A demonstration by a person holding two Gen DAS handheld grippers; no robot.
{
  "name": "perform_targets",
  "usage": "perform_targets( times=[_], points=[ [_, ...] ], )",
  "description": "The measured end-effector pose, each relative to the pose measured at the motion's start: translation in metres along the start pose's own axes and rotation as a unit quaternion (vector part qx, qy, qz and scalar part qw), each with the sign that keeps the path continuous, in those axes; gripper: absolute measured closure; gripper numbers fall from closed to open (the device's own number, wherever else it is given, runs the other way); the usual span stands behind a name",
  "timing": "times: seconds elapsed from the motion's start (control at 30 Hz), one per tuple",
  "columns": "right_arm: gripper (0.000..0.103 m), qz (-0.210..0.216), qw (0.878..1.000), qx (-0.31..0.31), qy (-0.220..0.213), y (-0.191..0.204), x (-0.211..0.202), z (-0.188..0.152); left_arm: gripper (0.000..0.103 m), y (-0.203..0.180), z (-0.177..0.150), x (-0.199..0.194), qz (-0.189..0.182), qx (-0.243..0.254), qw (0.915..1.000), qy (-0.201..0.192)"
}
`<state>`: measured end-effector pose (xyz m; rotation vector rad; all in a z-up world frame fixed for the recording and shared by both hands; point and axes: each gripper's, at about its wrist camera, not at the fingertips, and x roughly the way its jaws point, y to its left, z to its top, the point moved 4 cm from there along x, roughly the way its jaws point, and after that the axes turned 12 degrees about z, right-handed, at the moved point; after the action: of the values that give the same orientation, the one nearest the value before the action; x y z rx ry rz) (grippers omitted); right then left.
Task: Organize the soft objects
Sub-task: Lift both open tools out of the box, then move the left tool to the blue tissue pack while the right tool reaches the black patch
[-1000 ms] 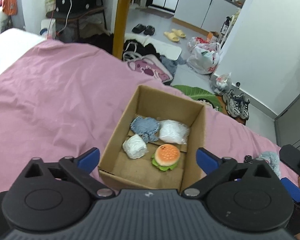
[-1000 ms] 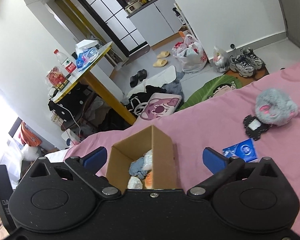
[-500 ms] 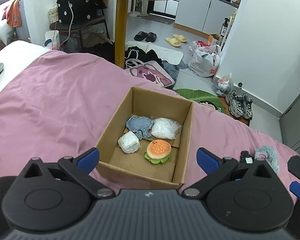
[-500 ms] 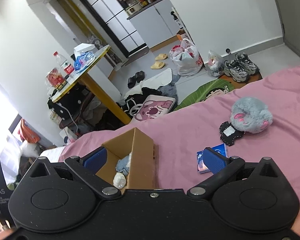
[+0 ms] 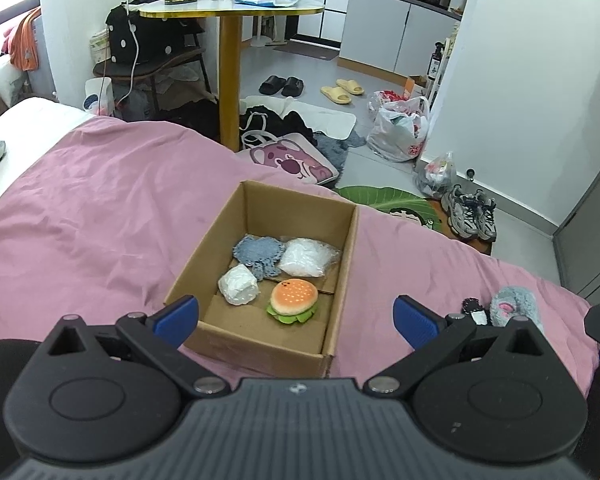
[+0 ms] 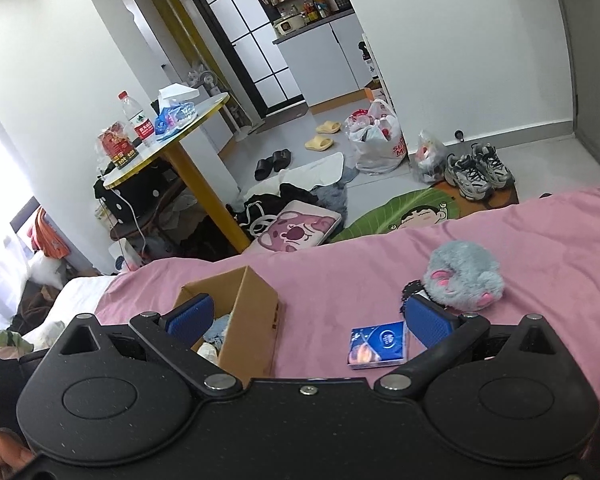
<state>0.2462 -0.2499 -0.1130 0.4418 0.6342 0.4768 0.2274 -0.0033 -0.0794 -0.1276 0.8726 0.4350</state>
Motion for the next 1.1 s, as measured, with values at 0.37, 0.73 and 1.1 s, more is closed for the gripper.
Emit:
perform_targets(
  times=[0.37,0.73,1.1],
  points=[
    [0.000,-0.016,1.000,-0.001,0.003,-0.029,-0.013,0.002,0.000,-0.027,-0.008,-0.006,-0.018,0.015,0.9997,0.003],
    [0.000,-0.015,1.000,0.016,0.020,-0.059,-0.012,0.008,0.001,-0.055,-0.017,-0.002,-0.018,0.033,0.9992,0.017],
    [0.000,-0.022,0.998,0.039,0.045,-0.089,0.013,0.006,0.001,-0.085,-0.023,0.017,-0.045,0.055,0.9965,0.043]
  ],
)
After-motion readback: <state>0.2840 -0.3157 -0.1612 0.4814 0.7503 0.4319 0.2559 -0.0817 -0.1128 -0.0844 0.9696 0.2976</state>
